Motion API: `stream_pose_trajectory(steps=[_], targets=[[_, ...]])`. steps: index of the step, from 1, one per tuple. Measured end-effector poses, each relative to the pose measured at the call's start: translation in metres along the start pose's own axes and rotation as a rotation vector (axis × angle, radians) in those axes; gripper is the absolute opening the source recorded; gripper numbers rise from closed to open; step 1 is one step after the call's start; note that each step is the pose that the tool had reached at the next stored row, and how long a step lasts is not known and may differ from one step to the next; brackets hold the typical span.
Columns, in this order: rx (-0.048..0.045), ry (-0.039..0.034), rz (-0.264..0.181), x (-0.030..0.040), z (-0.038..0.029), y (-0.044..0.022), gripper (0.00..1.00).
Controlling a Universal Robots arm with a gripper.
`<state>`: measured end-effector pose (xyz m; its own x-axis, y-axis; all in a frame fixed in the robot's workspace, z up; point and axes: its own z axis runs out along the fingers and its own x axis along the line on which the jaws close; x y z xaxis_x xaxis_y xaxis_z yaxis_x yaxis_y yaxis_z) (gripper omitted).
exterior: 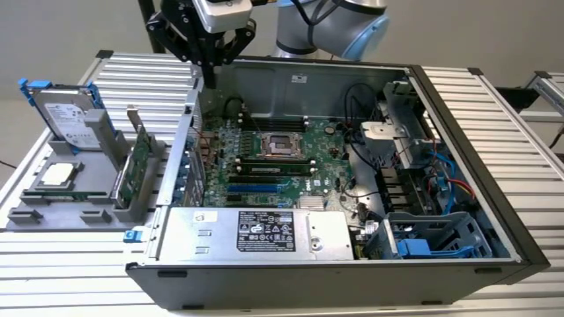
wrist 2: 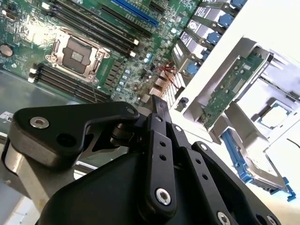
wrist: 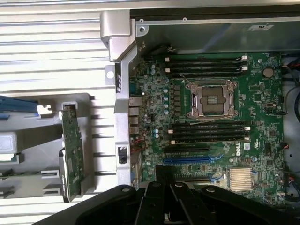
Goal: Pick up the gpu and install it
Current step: 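Reach for the gpu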
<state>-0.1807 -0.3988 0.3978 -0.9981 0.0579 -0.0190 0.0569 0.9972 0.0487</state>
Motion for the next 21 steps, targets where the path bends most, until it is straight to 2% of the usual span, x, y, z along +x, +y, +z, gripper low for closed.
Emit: stream_pose_trajectory(steps=[21], targets=[[-0.0001,0.0001,-0.003,0.0145,-0.0003,-0.0008,0.00]])
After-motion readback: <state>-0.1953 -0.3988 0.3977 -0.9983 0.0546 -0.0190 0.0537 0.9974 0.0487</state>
